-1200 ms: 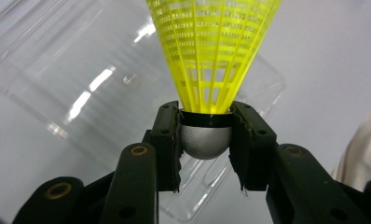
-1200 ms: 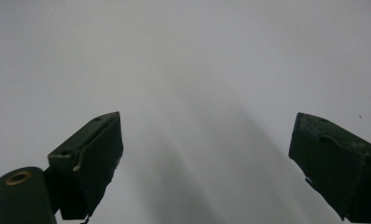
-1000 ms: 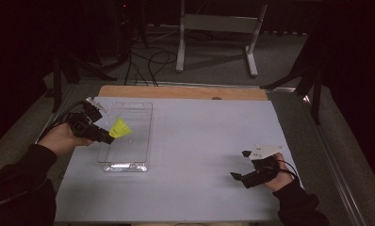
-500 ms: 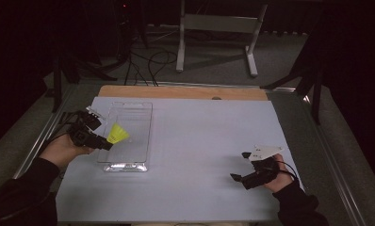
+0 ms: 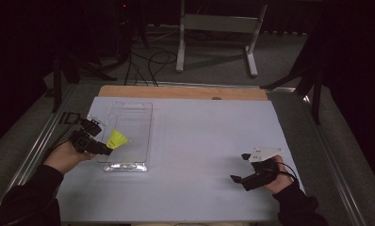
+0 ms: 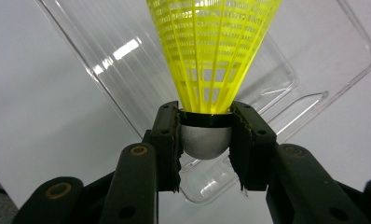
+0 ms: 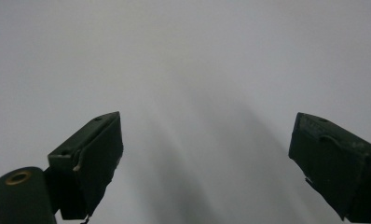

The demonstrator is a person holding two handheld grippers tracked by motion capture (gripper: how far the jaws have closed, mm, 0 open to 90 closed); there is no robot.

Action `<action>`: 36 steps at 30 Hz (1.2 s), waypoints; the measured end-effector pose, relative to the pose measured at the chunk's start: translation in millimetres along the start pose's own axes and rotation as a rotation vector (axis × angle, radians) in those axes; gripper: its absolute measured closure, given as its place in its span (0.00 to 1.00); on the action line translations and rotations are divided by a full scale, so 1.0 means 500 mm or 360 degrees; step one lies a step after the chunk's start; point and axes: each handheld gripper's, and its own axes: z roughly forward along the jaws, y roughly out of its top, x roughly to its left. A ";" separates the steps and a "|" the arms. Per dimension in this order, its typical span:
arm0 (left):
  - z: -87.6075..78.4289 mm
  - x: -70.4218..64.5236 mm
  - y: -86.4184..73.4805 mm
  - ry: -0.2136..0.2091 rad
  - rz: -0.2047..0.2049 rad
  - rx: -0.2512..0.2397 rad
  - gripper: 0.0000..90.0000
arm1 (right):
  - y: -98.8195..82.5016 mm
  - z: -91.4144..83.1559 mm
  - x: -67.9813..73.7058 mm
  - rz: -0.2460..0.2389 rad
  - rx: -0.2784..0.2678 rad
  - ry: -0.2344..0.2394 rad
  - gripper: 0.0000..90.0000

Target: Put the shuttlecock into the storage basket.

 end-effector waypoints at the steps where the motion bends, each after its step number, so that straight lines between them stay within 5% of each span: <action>1: 0.004 0.000 -0.001 -0.0008 -0.0002 0.0002 0.73 | 0.000 0.001 0.000 0.0002 0.0001 0.0002 0.11; 19: 0.030 -0.004 0.008 0.0001 0.0006 0.0143 0.73 | -0.004 0.003 -0.001 0.0007 0.0012 0.0009 0.11; 24: 0.028 -0.010 0.014 -0.0013 0.0019 0.0123 0.71 | -0.004 0.003 -0.002 0.0010 0.0014 0.0015 0.11; 36: 0.018 -0.020 0.017 0.0002 0.0059 0.0084 0.39 | -0.004 0.001 -0.002 0.0010 0.0013 0.0013 0.11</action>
